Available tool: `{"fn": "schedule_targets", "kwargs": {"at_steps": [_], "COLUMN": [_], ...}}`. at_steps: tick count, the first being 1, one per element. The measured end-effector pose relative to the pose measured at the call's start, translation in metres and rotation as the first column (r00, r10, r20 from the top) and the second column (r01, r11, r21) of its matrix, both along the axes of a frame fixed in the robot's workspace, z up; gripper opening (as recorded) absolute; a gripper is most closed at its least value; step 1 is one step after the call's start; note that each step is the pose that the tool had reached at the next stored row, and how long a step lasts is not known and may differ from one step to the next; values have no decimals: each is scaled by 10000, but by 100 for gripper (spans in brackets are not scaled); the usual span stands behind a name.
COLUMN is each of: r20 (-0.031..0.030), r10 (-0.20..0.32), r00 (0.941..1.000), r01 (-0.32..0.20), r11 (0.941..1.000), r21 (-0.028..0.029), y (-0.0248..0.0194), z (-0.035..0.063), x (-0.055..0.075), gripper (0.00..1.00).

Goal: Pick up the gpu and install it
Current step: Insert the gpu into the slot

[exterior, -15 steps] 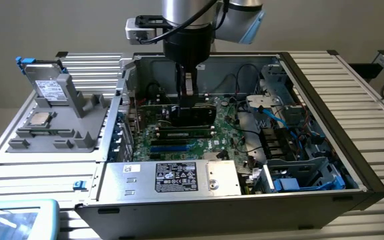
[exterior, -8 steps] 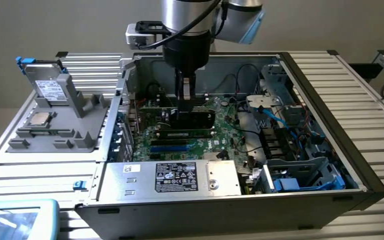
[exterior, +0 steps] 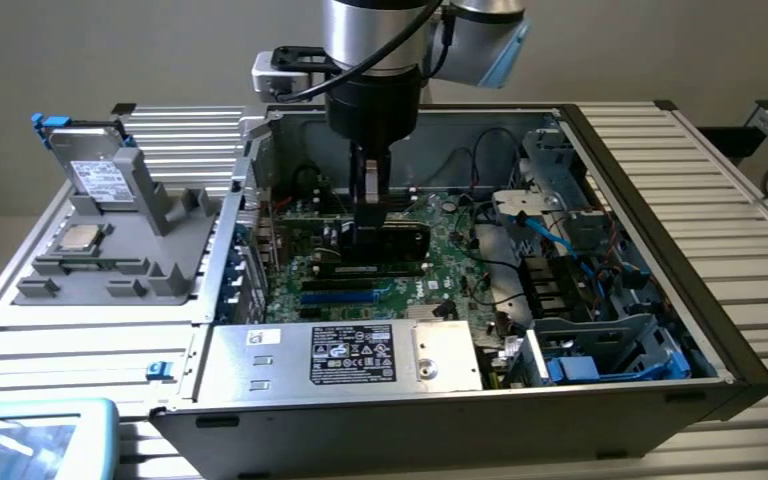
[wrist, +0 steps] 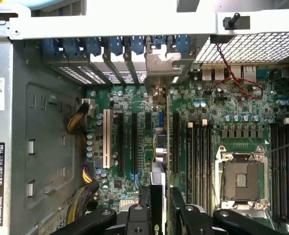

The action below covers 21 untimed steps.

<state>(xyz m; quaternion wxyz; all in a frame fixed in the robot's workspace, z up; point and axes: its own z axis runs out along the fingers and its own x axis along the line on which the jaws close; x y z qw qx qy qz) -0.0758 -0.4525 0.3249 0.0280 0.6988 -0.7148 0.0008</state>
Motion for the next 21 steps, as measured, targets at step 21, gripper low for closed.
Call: {"fn": "schedule_targets", "kwargs": {"at_steps": [21], "r20": [308], "r10": [-121], "r00": [9995], "r01": [141], "r11": [9976], "r21": [-675], "y": [9], "z": [-109], "x": [-92], "gripper": [27]}}
